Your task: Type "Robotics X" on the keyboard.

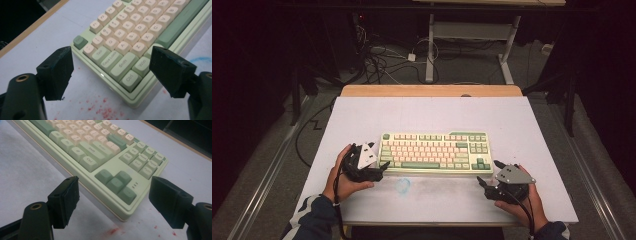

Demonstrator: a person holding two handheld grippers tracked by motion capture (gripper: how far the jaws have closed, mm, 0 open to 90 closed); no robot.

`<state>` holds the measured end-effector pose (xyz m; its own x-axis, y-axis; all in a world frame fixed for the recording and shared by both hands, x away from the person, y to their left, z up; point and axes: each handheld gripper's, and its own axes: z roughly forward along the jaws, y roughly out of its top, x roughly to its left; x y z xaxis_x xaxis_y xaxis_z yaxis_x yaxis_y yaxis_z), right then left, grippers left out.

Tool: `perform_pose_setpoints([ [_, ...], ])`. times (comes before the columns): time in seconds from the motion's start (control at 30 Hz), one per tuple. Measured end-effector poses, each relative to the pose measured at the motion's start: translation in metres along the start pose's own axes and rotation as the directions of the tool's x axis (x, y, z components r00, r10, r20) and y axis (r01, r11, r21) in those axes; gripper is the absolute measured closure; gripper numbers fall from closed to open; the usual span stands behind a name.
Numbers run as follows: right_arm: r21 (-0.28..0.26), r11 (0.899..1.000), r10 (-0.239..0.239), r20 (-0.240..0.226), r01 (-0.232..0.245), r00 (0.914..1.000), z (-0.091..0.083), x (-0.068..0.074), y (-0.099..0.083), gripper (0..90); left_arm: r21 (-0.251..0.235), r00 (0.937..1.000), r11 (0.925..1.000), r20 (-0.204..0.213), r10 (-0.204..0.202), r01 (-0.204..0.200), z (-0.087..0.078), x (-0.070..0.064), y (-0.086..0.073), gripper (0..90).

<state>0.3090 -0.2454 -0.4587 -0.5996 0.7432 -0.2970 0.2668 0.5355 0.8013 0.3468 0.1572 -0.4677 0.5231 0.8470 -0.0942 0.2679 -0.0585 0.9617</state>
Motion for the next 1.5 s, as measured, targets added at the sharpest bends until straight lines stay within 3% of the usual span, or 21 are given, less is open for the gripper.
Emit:
perform_pose_setpoints([
  [0.33,0.002,1.000,0.001,0.000,-0.001,1.0000,0.000,0.000,0.000,25.3,0.049,0.9993,0.9988,-0.037,-0.005,0.007,-0.012,0.011,-0.016,20.1],
  [0.5,0.001,1.000,-0.004,0.000,0.004,1.0000,0.000,0.000,0.000,25.3,0.045,0.9991,0.9987,-0.038,-0.020,0.022,-0.015,0.010,-0.014,28.0],
  [0.63,0.001,1.000,-0.004,0.000,0.004,1.0000,0.000,0.000,0.000,25.3,0.043,0.9980,0.9974,-0.028,-0.057,0.059,-0.016,0.008,-0.008,44.6],
  [0.73,0.001,1.000,-0.007,0.001,0.007,1.0000,0.000,0.000,0.000,25.3,0.044,0.9950,0.9941,0.012,-0.100,0.099,-0.017,0.007,-0.001,68.0],
  [0.9,0.002,1.000,-0.006,0.001,0.006,1.0000,0.000,0.000,0.000,25.3,0.071,0.9937,0.9925,0.043,-0.103,0.100,-0.015,0.001,0.003,87.0],
  [1.17,0.007,1.000,-0.008,0.002,0.008,1.0000,0.001,0.001,0.000,25.3,0.087,0.9912,0.9934,0.103,-0.083,0.075,-0.002,-0.017,0.010,87.5],
  [1.5,0.009,1.000,-0.009,0.002,0.009,1.0000,0.002,0.001,0.000,25.3,0.109,0.9874,0.9926,0.143,-0.068,0.053,0.014,-0.031,0.013,87.5],
])
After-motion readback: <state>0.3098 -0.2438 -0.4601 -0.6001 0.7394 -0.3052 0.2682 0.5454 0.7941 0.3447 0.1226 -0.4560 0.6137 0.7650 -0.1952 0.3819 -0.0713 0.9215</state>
